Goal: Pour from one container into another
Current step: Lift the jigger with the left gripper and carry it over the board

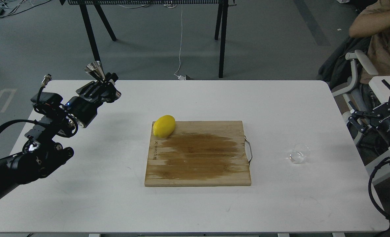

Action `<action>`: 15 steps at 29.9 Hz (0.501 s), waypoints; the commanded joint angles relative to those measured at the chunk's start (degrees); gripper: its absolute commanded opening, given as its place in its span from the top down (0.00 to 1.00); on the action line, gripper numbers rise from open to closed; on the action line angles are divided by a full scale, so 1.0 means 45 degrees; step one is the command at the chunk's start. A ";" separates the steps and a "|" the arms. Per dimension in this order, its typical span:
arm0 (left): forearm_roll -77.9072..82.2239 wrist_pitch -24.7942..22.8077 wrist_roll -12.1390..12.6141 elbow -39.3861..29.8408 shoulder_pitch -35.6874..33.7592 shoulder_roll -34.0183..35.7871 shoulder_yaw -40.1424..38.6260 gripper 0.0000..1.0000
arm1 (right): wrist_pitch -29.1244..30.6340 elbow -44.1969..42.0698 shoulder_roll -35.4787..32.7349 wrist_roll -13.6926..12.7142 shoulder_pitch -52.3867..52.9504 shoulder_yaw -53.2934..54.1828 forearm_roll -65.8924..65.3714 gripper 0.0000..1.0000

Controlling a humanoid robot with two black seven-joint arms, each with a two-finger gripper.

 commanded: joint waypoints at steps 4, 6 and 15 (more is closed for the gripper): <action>0.0158 -0.0004 0.0001 -0.1052 -0.0851 -0.1711 0.0160 0.91 | 0.0000 0.0009 -0.0018 -0.0039 0.0092 -0.0035 0.0000 0.01; 0.0158 -0.0004 0.0001 -0.1053 -0.0987 -0.2414 0.0628 0.91 | 0.0000 0.0009 -0.0018 -0.0058 0.0092 -0.0035 0.0000 0.01; 0.1815 -0.0004 0.0001 -0.0858 -0.1067 -0.5032 0.2974 0.91 | 0.0000 0.0009 -0.0018 -0.0058 0.0092 -0.0075 0.0000 0.01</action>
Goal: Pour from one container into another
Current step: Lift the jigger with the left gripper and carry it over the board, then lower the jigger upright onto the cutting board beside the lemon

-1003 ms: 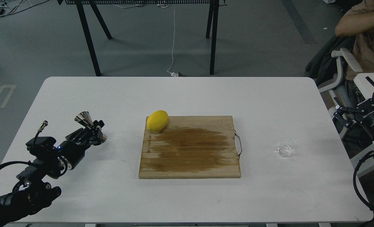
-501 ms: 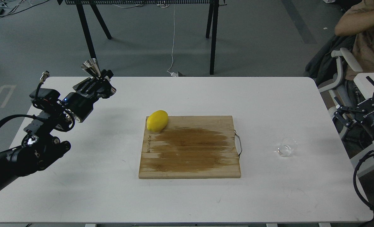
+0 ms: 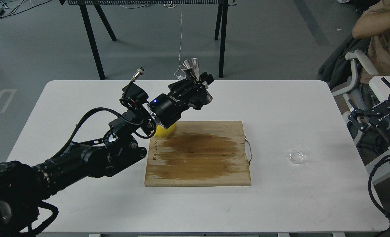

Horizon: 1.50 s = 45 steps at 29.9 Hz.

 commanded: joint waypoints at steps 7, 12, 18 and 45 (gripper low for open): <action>0.1555 -0.0003 0.0002 0.1742 0.0474 -0.1375 0.1207 0.93 | 0.0000 0.0015 0.0001 0.0000 -0.0004 0.0000 0.0000 0.01; 0.1614 -0.0003 0.0002 0.2680 0.0669 -0.1375 0.1444 0.93 | 0.0000 0.0015 0.0001 0.0000 -0.0004 -0.0020 0.0000 0.01; 0.1536 -0.0003 0.0002 0.3386 0.0767 -0.1375 0.1834 0.94 | 0.0000 0.0015 0.0001 0.0000 -0.0023 -0.0020 0.0000 0.01; 0.1438 -0.0003 0.0002 0.3483 0.1529 -0.1375 0.2362 0.85 | 0.0000 0.0054 0.0079 0.0000 -0.0102 -0.0020 0.0000 0.01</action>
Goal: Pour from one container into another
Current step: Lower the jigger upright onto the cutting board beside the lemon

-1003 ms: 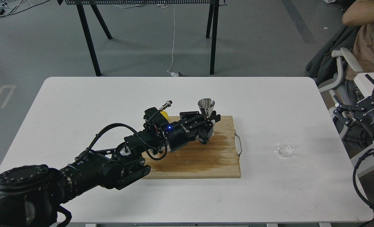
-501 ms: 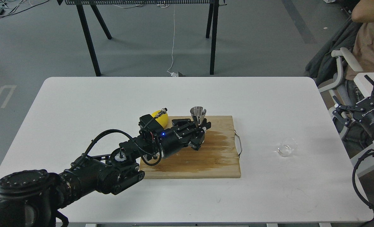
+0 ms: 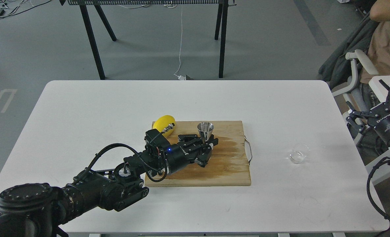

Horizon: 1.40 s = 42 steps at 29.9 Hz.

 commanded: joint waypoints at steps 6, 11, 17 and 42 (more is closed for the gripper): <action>-0.0042 0.0001 -0.0001 0.0371 0.0002 0.0000 0.0000 0.79 | 0.0000 0.0010 0.0000 0.0000 -0.0001 0.0001 0.0000 0.01; -0.0042 0.0001 -0.0001 0.0488 0.0022 0.0000 0.0000 0.79 | 0.0000 -0.0009 0.0020 0.0000 -0.0020 0.0001 0.0000 0.01; -0.0061 0.0001 -0.0001 0.0489 0.0022 0.0000 0.0000 0.78 | 0.0000 -0.0009 0.0020 0.0000 -0.0020 0.0001 0.0000 0.01; -0.0022 0.0001 -0.0001 0.0489 0.0198 0.0000 0.0000 0.71 | 0.0000 -0.0009 0.0195 0.0000 -0.0001 0.0001 0.0000 0.01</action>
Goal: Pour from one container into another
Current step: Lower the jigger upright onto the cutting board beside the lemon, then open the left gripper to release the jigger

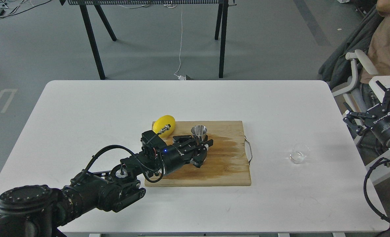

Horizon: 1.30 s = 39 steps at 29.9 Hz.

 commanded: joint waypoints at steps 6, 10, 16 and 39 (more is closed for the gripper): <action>0.0025 0.0000 0.0000 -0.0001 0.0008 0.0000 -0.0016 0.64 | 0.0000 0.0001 0.0000 -0.0004 0.0007 0.0000 0.0000 0.01; 0.0045 0.0000 0.0000 -0.0001 0.0008 0.0000 -0.0016 0.42 | 0.0000 0.0001 0.0000 -0.0004 0.0007 0.0000 0.0000 0.01; 0.0045 0.0000 0.0000 -0.0040 0.0047 0.0000 0.0004 0.29 | 0.0000 -0.0018 0.0000 0.0016 -0.0012 0.0020 0.0000 0.01; 0.0045 0.0000 0.0000 -0.0138 0.0906 0.0000 -0.0093 0.19 | 0.0000 -0.0038 0.0078 0.0016 -0.0032 0.0020 0.0000 0.01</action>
